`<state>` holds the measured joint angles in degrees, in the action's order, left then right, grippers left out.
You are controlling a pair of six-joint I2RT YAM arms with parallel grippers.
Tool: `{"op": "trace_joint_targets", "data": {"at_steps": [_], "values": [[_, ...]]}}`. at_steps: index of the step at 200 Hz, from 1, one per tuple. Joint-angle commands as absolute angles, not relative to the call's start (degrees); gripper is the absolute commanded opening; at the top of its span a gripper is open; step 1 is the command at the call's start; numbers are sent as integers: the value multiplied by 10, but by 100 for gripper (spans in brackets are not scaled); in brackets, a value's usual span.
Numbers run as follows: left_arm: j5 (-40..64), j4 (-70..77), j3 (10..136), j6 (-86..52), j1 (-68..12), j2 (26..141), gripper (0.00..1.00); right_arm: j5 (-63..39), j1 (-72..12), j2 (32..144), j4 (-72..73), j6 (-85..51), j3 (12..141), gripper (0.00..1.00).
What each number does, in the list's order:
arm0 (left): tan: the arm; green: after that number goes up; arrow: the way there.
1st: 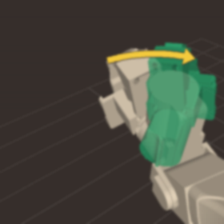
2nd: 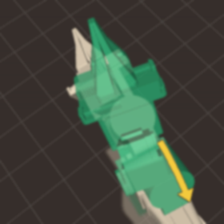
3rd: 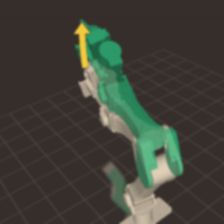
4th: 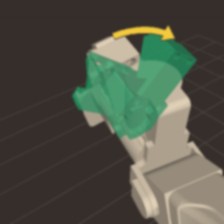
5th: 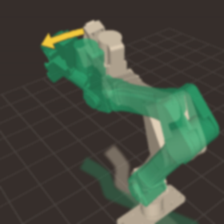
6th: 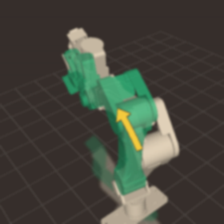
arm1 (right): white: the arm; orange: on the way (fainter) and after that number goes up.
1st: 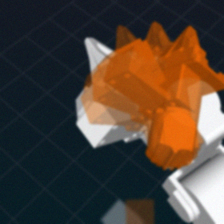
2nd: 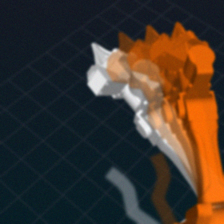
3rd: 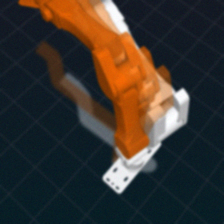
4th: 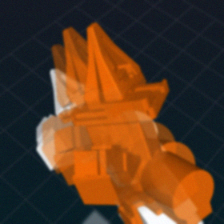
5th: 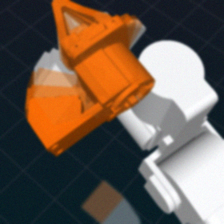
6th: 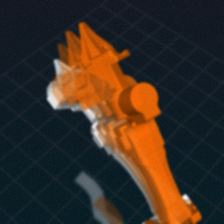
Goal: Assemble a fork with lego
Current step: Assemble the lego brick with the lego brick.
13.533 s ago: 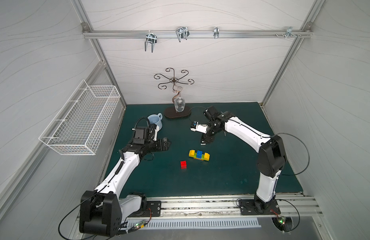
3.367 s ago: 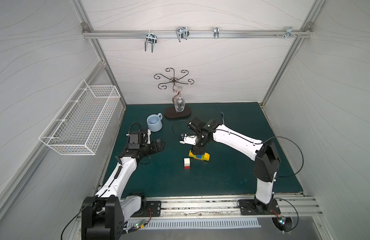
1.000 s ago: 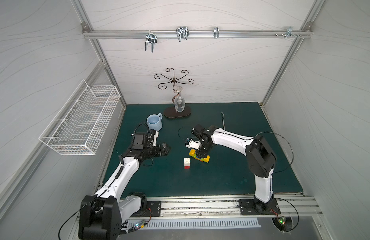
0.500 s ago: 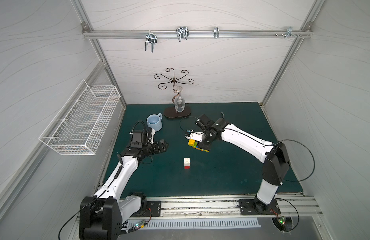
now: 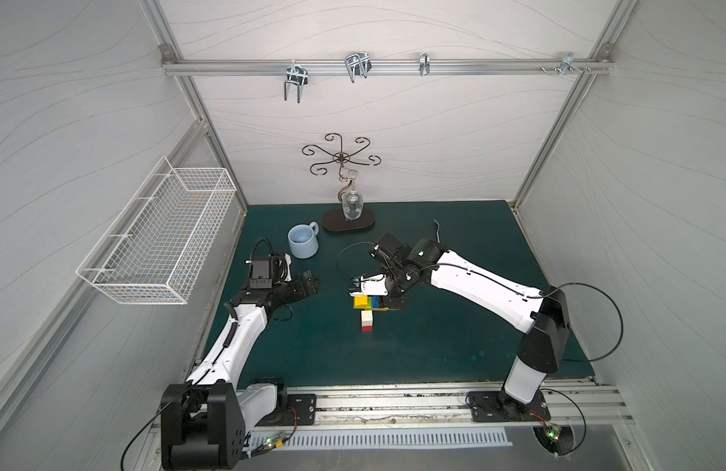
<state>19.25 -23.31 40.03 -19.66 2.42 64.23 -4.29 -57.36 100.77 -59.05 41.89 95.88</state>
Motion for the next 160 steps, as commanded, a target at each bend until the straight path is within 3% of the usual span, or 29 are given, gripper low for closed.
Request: {"op": "trace_joint_targets", "data": {"at_steps": [1,160], "values": [[182,-226,396,-207,30,644,99,-67,-585,1019,-603,437,971,0],[178,-220,395,-215,37,662,100,-27,-612,1095,-600,426,1008,0]]}}
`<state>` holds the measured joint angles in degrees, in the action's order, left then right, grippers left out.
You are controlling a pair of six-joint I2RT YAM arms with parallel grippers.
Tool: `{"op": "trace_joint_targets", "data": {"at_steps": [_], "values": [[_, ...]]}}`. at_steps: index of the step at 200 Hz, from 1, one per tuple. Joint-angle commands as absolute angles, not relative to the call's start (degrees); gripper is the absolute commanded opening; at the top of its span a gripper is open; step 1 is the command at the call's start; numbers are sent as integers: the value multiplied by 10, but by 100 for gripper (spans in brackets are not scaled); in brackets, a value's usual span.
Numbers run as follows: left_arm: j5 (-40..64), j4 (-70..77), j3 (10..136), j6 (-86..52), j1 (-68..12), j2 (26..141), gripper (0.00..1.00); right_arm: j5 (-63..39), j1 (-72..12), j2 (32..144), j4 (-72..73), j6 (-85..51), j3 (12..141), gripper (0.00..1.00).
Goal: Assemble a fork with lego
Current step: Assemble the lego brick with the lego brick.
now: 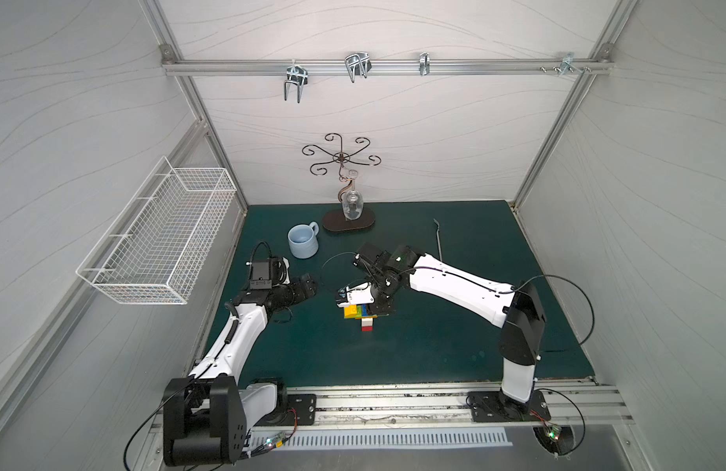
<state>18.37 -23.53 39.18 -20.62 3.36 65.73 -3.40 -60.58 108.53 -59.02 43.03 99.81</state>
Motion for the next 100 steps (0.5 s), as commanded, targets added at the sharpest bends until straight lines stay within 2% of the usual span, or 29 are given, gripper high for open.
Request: {"op": "trace_joint_targets", "data": {"at_steps": [1,100], "values": [[178,-220,395,-215,37,661,100,-27,-612,1095,-600,426,1007,0],[180,-219,394,-215,38,661,100,-20,-613,1103,-599,424,998,0]]}}
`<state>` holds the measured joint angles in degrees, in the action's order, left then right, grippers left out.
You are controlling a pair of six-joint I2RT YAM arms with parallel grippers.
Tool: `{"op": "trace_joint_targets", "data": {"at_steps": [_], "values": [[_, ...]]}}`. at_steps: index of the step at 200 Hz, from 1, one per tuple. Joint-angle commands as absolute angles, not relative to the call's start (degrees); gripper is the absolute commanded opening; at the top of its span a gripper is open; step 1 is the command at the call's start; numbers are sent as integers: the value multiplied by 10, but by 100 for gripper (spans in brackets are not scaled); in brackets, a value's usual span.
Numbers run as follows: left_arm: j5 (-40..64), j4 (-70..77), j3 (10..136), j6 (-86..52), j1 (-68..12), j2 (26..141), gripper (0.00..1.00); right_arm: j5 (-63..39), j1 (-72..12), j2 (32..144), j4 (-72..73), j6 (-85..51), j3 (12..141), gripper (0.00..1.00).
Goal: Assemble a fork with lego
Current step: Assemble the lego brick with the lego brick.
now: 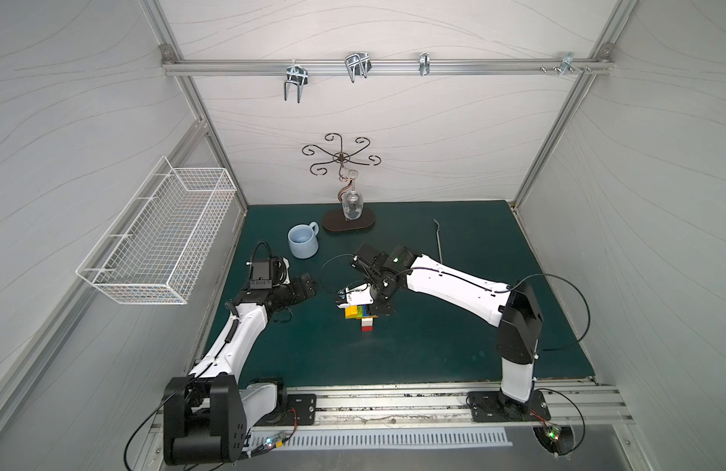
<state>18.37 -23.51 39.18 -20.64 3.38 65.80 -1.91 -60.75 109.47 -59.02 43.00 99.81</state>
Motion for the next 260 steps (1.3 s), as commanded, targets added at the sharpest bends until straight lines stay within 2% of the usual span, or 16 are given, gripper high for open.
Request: {"op": "trace_joint_targets", "data": {"at_steps": [1,209,260], "values": [[180,-219,394,-215,38,662,100,-20,-613,1103,-599,424,998,0],[182,-218,393,-214,40,659,100,-16,-614,1119,-586,401,984,0],[182,-217,392,-215,40,659,100,4,-614,1143,-627,407,1007,0]]}}
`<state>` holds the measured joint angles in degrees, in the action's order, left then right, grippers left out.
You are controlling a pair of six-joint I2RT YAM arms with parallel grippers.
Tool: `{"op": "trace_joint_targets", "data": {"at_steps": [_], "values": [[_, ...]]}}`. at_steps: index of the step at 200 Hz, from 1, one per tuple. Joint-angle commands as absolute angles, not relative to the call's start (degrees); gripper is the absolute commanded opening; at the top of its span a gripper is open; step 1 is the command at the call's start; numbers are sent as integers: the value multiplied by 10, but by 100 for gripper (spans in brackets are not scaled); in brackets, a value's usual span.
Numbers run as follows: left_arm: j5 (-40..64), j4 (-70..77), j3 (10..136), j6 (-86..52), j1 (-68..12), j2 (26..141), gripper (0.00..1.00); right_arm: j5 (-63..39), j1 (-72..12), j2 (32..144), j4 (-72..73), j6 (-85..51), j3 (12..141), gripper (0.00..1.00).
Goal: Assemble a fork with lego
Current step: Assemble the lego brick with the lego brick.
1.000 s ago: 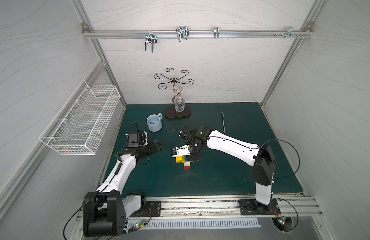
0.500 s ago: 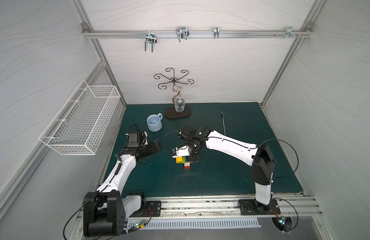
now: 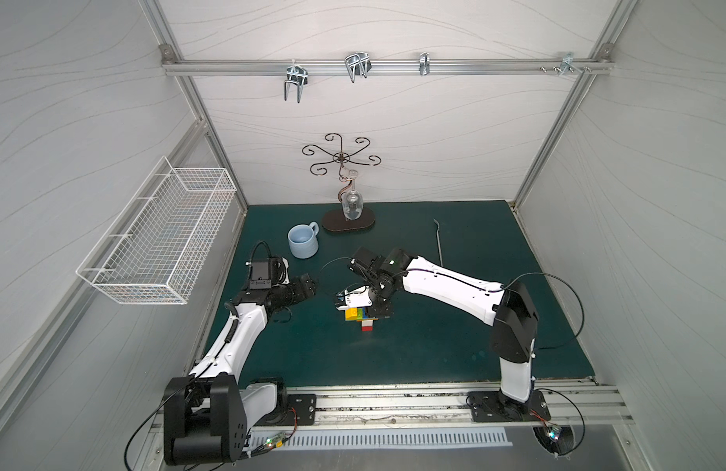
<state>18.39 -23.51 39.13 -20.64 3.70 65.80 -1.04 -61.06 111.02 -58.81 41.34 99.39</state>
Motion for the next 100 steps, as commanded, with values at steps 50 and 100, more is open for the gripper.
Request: {"op": "trace_joint_targets", "data": {"at_steps": [50,100], "values": [[181,-217,392,-214,41,658,100,17,-616,1172,-680,406,1033,0],[182,-215,392,-215,41,657,100,16,-624,1210,-721,401,1045,0]]}}
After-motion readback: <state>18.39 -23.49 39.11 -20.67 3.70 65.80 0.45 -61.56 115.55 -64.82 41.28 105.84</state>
